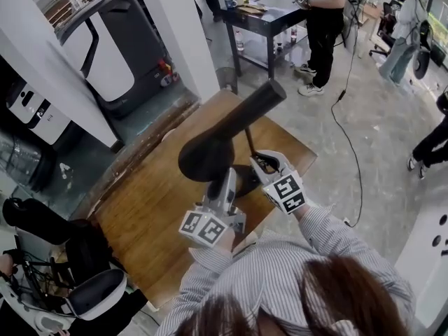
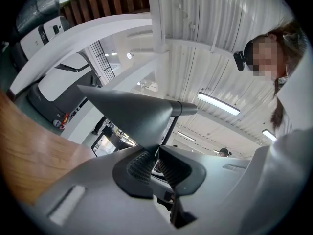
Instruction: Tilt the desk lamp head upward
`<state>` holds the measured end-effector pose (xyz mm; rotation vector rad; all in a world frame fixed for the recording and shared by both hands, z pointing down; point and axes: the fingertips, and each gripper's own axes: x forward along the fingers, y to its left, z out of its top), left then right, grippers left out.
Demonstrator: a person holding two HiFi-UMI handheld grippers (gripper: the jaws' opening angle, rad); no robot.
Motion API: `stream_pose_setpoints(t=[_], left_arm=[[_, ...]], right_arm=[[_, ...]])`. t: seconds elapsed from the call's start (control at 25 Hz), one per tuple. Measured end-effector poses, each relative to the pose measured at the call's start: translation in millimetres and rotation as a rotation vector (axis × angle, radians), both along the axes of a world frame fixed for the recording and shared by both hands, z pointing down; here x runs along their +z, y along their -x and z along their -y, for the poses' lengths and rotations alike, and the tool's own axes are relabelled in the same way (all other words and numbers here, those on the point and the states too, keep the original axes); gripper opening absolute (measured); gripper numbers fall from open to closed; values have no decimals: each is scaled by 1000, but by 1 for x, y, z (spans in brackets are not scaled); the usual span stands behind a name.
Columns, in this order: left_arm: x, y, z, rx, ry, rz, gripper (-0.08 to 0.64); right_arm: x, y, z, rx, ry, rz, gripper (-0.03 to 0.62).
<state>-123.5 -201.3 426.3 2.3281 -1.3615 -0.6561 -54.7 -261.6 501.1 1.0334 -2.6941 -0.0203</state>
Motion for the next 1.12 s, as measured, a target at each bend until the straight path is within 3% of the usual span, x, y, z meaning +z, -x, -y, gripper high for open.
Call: stream_pose_setpoints(t=[0.48,1.12], left_arm=[[-14,24,-5,-56,-8,77,29],[-72,70,-14,-188,-120,160,35]], right_arm=[[1,1,-2,-12,4,12,46],[0,0,1,3,9,-2,46]])
